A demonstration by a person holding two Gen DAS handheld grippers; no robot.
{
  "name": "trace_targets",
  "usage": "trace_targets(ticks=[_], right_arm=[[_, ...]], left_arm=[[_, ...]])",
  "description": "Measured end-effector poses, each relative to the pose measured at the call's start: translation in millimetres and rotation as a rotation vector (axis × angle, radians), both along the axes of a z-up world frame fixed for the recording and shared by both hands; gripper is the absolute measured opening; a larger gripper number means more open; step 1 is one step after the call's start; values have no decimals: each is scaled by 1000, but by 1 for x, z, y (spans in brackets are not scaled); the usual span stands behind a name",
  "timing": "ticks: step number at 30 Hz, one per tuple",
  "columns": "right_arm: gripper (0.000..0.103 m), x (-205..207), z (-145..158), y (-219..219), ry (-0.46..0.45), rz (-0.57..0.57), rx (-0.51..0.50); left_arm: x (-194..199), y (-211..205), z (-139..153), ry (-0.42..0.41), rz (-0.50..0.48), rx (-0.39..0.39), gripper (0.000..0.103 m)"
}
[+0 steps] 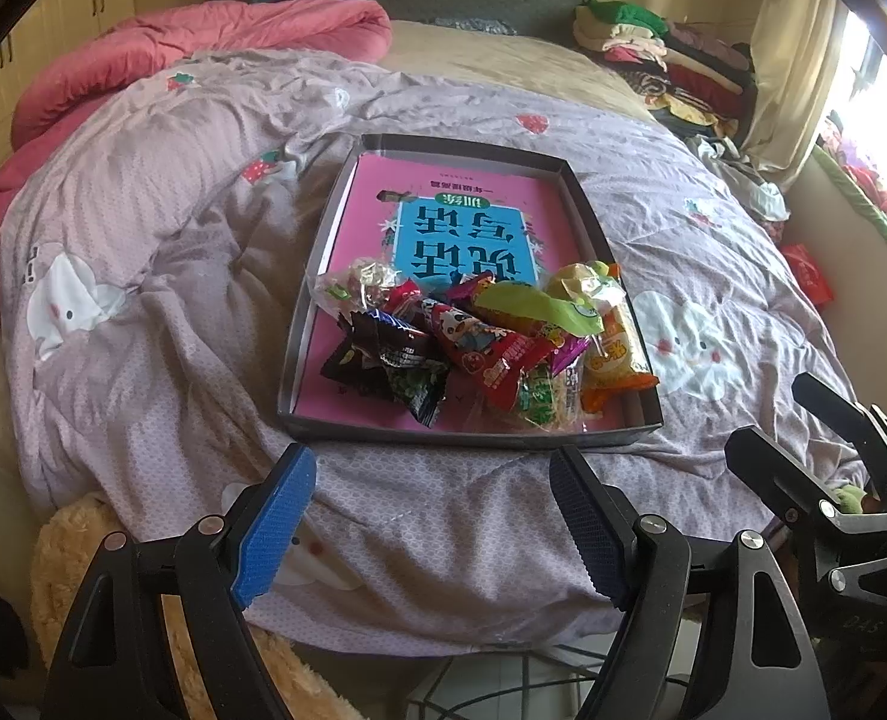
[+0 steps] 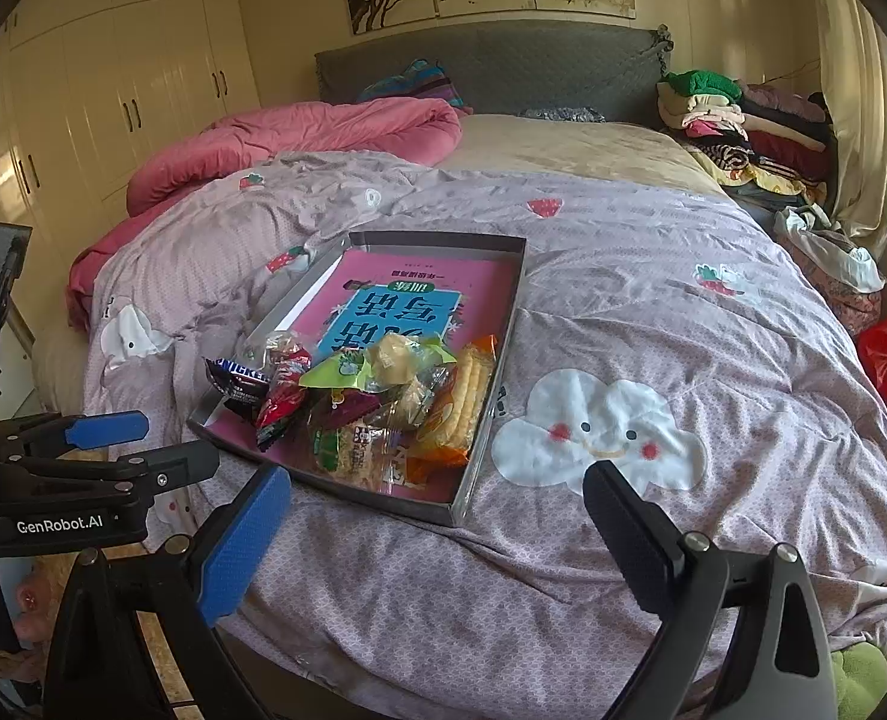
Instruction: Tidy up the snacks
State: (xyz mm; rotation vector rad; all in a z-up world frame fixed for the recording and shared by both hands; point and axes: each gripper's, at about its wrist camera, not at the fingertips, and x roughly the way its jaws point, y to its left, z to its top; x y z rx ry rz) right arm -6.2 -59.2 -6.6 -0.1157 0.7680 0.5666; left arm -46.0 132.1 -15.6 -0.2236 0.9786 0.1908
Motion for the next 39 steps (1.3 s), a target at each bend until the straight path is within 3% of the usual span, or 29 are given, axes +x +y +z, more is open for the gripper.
trace_targets(ticks=[39], right_arm=[[99,10,-3,-11,-3,-42,5]], left_arm=[[1,5,-3,-1,8,-7,81]])
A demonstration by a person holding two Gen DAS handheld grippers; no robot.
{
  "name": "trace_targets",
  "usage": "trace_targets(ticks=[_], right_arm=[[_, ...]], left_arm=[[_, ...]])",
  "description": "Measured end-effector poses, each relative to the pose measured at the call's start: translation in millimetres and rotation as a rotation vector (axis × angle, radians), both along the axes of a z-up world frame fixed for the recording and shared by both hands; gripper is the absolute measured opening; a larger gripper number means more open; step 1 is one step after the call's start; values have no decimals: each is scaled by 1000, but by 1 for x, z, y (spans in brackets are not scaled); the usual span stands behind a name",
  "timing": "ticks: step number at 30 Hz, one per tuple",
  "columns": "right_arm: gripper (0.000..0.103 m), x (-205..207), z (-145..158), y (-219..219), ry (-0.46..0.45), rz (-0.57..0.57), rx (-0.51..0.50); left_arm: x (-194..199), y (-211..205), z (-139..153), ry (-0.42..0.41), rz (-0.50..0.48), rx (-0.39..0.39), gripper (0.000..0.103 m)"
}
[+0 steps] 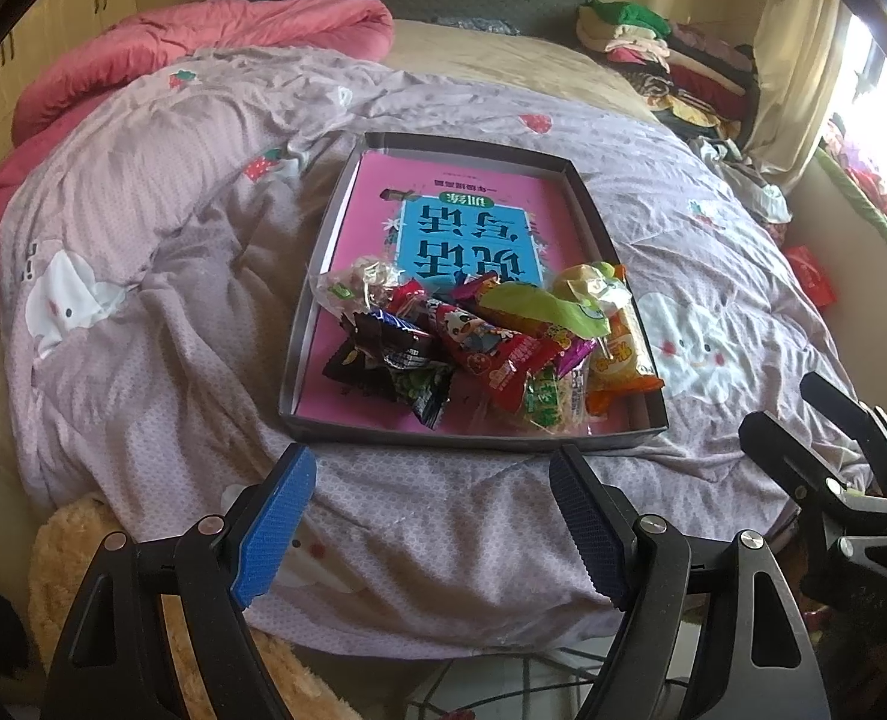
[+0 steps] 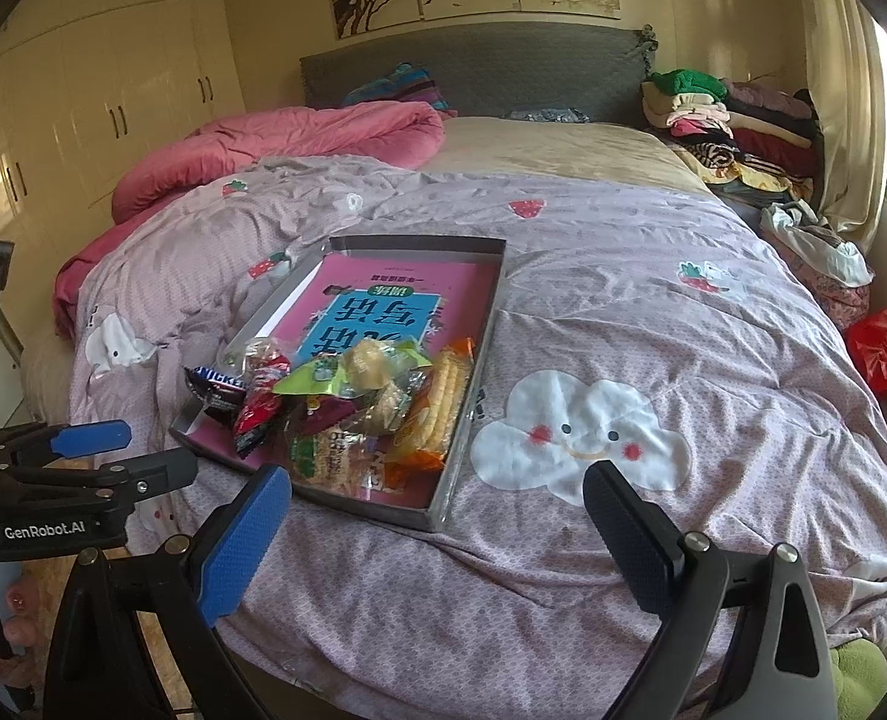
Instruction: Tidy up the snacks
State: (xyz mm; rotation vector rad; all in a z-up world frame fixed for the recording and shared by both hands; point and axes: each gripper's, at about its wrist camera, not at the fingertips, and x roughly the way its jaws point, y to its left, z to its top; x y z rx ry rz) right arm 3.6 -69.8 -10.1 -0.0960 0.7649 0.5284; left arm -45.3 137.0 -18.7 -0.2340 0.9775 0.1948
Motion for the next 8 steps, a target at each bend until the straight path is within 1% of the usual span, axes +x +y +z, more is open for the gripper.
trace_targets(ticks=[4,8], right_arm=[[99,8,-3,-5,2,-21,-2],[99,25,-5,-19,2,-70,0]], left_arm=[[5,7,-3,-13,12,-6,81],[13,26,-4,-31,45,-4,81]])
